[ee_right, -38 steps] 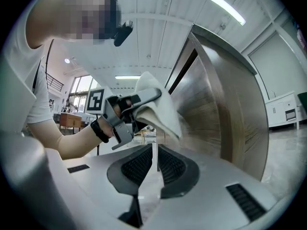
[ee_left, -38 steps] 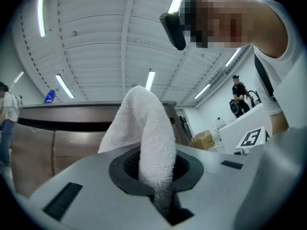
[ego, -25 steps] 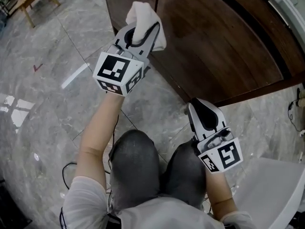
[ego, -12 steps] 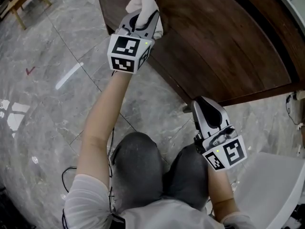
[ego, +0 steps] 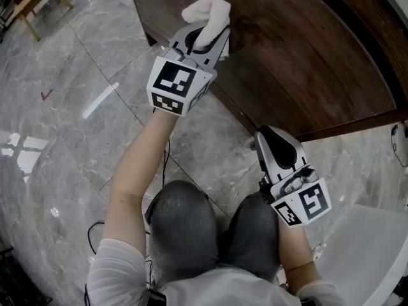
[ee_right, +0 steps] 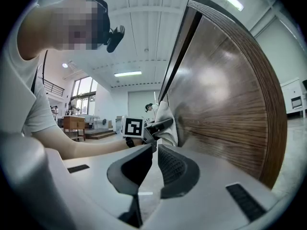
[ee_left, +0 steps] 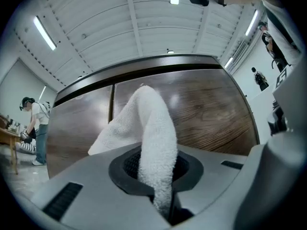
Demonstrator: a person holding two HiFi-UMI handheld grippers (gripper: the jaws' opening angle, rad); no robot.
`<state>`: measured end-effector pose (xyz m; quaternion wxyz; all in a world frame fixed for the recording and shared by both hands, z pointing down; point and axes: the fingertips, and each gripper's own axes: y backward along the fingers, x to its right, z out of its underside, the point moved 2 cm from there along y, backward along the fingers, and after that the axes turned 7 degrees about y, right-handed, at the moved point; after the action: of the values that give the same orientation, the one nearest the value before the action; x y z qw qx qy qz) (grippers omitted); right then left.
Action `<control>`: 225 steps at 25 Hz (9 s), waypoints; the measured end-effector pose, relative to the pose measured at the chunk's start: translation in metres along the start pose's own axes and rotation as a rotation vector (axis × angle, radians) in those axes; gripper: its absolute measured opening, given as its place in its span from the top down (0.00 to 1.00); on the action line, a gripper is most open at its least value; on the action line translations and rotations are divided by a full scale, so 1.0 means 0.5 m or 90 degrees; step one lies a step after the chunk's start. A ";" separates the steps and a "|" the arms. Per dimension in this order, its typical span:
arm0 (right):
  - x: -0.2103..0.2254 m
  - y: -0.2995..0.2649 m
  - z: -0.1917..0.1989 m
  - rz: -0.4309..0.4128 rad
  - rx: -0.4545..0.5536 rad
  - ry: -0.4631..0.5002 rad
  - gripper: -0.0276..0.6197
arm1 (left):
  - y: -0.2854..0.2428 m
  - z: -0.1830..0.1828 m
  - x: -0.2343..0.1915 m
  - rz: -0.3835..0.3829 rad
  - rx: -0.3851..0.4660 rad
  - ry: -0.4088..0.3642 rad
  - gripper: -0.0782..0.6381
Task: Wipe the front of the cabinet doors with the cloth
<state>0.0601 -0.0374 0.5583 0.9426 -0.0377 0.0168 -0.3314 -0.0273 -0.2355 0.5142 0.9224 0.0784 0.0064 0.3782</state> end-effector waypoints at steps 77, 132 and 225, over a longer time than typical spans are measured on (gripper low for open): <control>0.028 0.113 -0.049 0.086 0.058 0.017 0.87 | 0.117 0.007 0.234 0.184 -0.010 0.069 0.81; 0.123 0.101 -0.032 0.178 0.064 0.070 0.87 | 0.037 0.248 0.150 0.038 -0.085 0.028 0.81; -0.020 -0.071 -0.667 0.074 -0.050 0.054 0.87 | 0.215 -0.508 0.068 -0.078 -0.141 0.068 0.81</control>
<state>0.0112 -0.0788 0.2291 0.9564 -0.0598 0.0717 -0.2767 -0.0957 -0.1009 0.2811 0.9450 -0.0450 0.0184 0.3235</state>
